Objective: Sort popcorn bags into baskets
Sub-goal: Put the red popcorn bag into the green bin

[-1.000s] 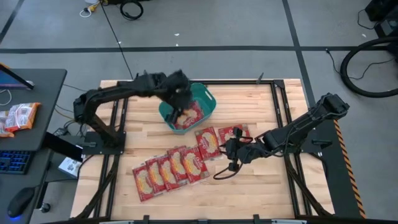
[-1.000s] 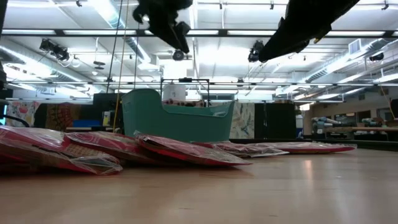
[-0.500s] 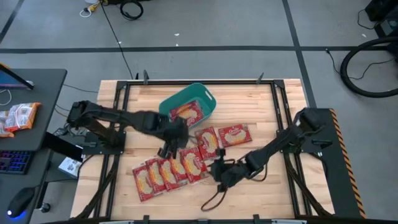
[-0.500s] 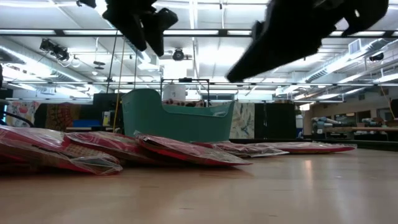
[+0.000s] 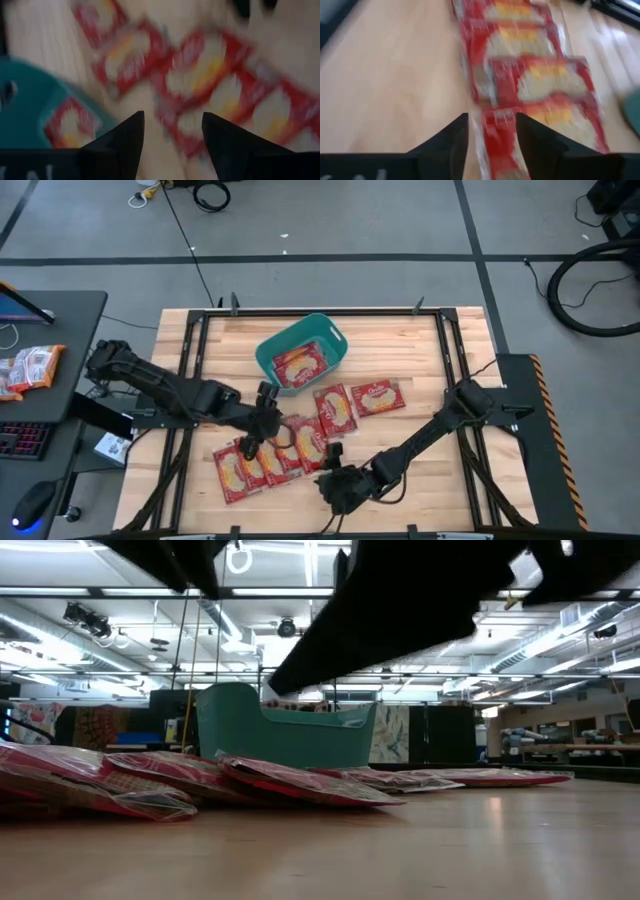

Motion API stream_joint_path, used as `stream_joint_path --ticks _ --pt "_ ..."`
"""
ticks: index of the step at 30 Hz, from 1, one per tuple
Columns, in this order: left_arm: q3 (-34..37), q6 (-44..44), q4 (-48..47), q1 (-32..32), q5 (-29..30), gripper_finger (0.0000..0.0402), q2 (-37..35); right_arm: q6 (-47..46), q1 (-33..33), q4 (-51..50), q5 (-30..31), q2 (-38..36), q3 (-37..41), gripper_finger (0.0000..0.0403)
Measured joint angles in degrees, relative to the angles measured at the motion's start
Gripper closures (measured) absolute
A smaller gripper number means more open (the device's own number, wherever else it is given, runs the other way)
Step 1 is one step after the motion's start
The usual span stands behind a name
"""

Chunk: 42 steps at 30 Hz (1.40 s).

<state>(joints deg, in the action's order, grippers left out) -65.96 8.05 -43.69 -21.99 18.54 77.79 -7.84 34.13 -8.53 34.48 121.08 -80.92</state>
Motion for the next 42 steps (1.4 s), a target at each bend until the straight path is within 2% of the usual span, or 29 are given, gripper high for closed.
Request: stream_joint_path --ticks 6,9,12,18,26,31,37,40,42 --pt "7.1 -0.3 10.4 -1.9 2.6 0.0199 -7.2 1.4 0.0 -2.5 2.6 7.7 -8.6 0.0178" --pt "9.7 -0.7 15.5 -2.0 3.6 0.0199 -10.2 2.0 -0.2 -2.8 3.6 10.1 -11.0 0.0162" --pt "11.1 -1.5 16.4 -2.0 4.2 0.0199 -12.3 1.7 -0.3 -3.4 3.6 11.2 -11.5 0.0150" --pt "11.4 -1.5 16.3 -2.4 4.6 0.0199 -13.7 -2.4 -1.2 -9.8 5.1 11.9 -11.6 0.0145" --pt "11.3 -1.3 16.5 -2.6 4.6 0.0199 -13.7 -7.5 -1.3 -17.8 10.9 11.9 -11.7 0.0158" --pt "11.3 -1.8 15.9 -2.6 4.6 0.0199 -13.7 -8.7 -1.6 -19.3 10.1 11.9 -11.7 0.0201" --pt "11.3 -4.6 14.5 -2.6 3.4 0.0198 -13.7 -9.6 -2.3 -20.9 8.1 11.9 -11.7 0.0314" --pt "11.3 -5.9 14.2 -2.6 -0.4 0.0198 -13.7 -9.7 -2.3 -22.0 8.1 11.5 -11.6 0.0375" --pt "11.3 -5.9 14.7 -2.6 -1.9 0.0198 -12.8 -9.5 -2.1 -23.7 7.6 10.3 -11.5 0.0393"
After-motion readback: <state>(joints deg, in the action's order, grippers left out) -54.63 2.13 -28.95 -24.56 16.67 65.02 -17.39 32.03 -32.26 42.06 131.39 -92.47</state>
